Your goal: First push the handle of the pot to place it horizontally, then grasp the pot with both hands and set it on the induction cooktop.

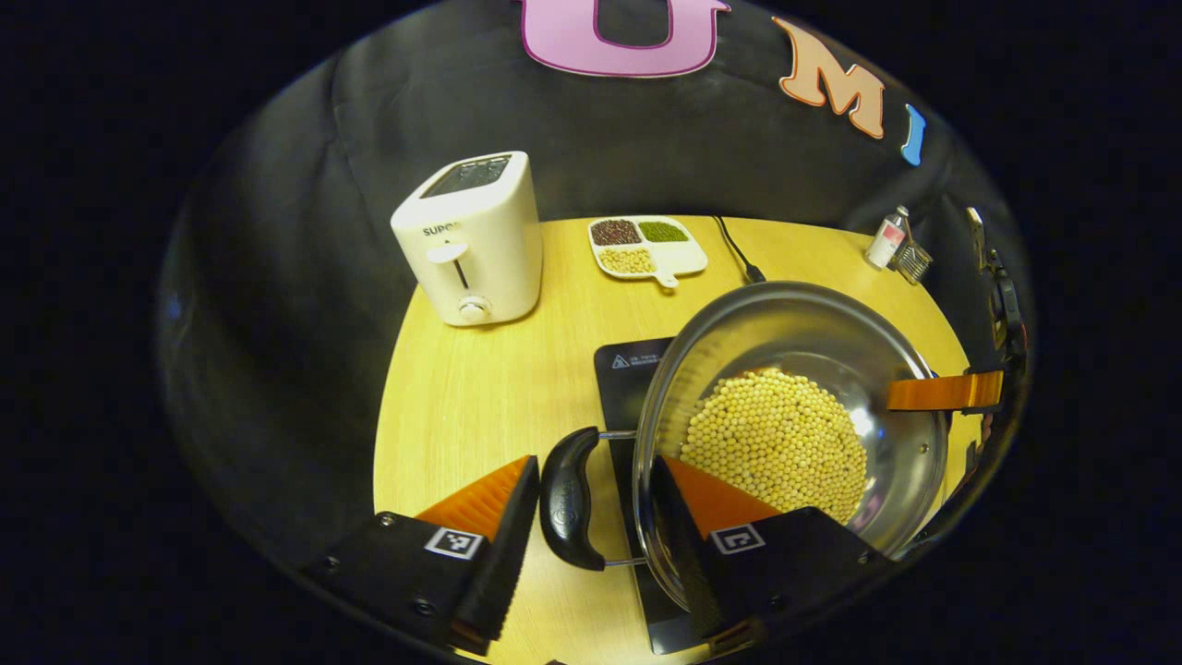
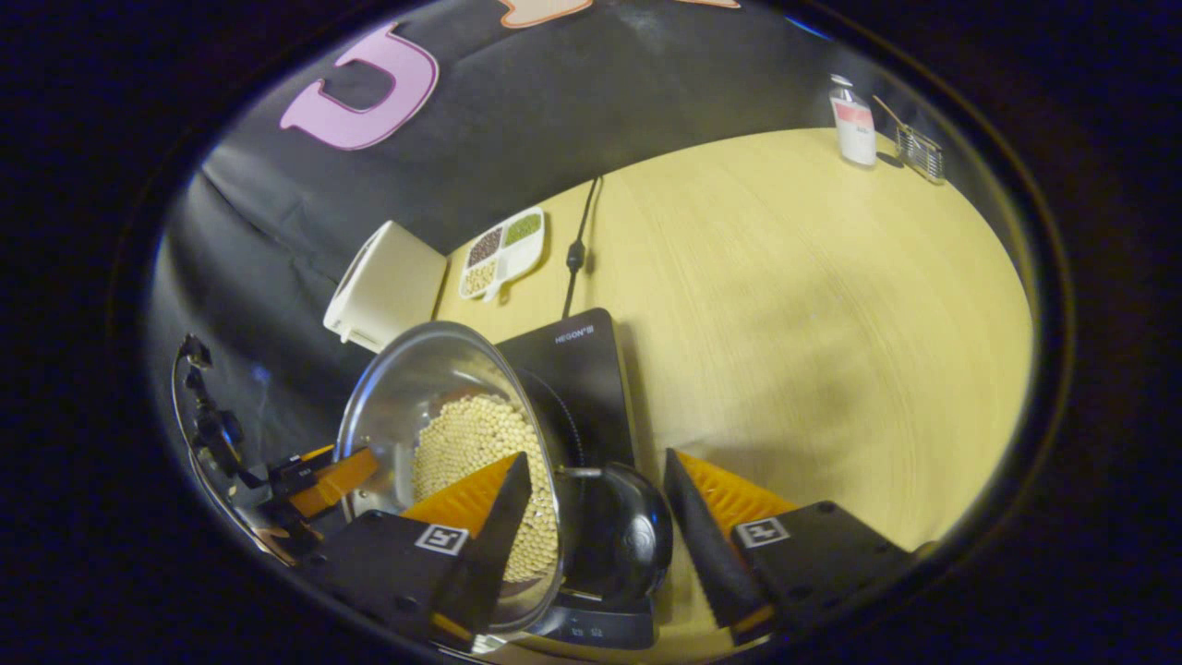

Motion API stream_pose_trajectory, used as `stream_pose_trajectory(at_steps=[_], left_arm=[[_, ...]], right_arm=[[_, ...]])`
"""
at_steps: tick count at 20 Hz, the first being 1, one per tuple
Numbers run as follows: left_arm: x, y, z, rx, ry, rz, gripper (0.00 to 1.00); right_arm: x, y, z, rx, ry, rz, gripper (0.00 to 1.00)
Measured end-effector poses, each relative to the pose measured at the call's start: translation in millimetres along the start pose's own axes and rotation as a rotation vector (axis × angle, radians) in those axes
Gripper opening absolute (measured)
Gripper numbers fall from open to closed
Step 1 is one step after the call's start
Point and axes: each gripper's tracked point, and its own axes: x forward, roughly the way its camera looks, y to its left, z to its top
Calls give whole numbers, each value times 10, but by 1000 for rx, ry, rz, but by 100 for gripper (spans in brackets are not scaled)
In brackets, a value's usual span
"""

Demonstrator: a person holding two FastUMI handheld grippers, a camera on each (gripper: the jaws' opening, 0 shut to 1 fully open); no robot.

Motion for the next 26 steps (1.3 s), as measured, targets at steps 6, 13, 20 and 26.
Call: stream_pose_trajectory(at_steps=[6, 13, 20, 26], left_arm=[[-196, 109, 204, -81, -153, 73, 96], [-855, -14, 682, -114, -384, 196, 96], [-1876, -826, 991, -160, -563, 272, 96], [-2414, -1816, 1160, -199, -671, 271, 96]], right_arm=[[-369, -85, 291, -42, -138, 4, 93], [-1214, -354, 719, -113, -374, -25, 92], [-2342, -692, 1163, -263, -555, 10, 100], [-3503, -1126, 1595, -367, -746, 7, 92]])
